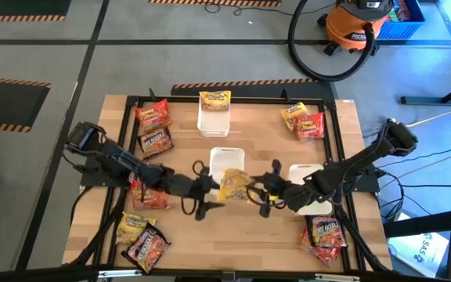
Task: Sort Maruchan noodles
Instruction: Put the yellow noodle pack into the top white bin
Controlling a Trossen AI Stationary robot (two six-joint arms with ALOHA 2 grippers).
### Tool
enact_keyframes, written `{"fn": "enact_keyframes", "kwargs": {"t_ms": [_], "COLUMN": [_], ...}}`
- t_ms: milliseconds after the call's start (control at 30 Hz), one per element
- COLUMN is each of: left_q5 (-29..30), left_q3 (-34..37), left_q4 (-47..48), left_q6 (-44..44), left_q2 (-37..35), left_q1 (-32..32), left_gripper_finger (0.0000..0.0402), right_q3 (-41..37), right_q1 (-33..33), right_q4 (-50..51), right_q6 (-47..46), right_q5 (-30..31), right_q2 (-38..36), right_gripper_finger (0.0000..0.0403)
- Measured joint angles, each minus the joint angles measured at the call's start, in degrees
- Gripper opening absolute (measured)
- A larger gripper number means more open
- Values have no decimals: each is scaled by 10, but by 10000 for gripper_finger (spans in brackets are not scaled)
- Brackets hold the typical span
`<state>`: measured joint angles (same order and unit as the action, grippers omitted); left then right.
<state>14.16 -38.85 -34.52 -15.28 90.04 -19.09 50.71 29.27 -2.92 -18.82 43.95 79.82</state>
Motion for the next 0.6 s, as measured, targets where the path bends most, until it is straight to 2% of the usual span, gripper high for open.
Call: {"fn": "enact_keyframes", "kwargs": {"t_ms": [100, 233, 367, 600], "left_q5": [10, 56, 102, 94], "left_q3": [0, 1, -1, 0], "left_q4": [-5, -59, -115, -141], "left_q6": [20, 55, 96, 112], "left_q2": [-27, -35, -32, -31], "left_q1": [6, 11, 17, 36], "left_gripper_finger": [274, 272, 274, 271], "right_q3": [0, 0, 0, 0], "right_q1": [0, 0, 0, -1], "right_q4": [-7, -32, -76, -117], "right_q6": [27, 62, 102, 135], "right_q5": [66, 143, 155, 164], "right_q2": [-9, -10, -10, -10], "right_gripper_finger": [88, 88, 88, 88]}}
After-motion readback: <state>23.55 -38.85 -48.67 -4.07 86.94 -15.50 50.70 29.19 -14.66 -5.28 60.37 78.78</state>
